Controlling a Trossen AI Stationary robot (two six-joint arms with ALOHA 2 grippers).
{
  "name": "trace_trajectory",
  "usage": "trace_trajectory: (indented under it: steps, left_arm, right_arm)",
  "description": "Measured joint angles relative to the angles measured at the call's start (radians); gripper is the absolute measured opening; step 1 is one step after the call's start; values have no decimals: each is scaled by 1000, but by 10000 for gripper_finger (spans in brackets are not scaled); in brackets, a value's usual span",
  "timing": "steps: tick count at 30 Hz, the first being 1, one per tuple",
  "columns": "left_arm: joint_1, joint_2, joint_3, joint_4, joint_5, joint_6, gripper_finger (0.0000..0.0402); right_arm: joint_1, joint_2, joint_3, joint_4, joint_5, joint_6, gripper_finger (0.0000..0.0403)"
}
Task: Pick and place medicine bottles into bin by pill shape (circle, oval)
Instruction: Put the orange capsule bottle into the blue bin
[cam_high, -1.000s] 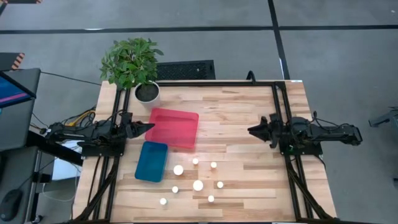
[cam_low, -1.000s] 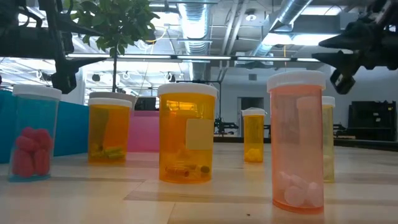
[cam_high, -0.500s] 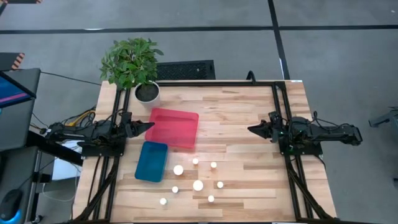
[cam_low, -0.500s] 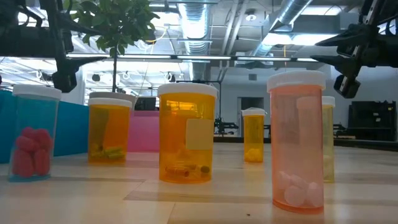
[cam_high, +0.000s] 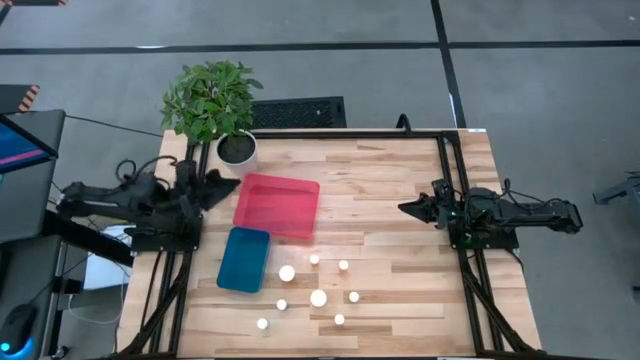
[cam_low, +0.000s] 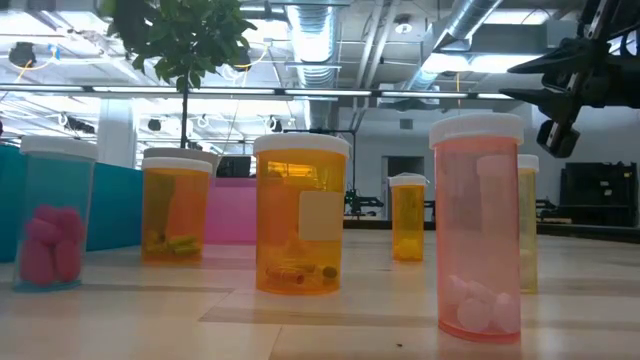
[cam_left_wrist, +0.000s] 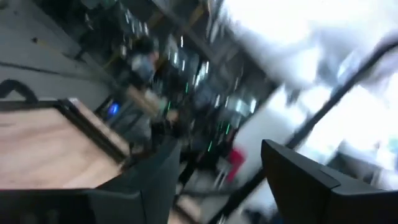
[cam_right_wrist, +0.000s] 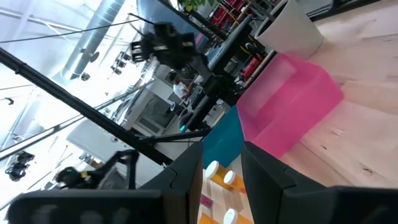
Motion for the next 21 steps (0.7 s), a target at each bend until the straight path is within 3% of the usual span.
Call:
trace_trajectory:
  steps: [7, 13, 21]
  left_arm:
    - [-74, 438, 363, -452, 185, 122, 298]
    - [-138, 782, 614, -867, 188, 325, 308]
    - [-217, 1094, 701, -905, 204, 475, 309]
  right_arm:
    - [0, 0, 0, -6, 1, -10, 141]
    - [0, 0, 0, -7, 0, -10, 156]
    - [0, 0, 0, -7, -1, -10, 162]
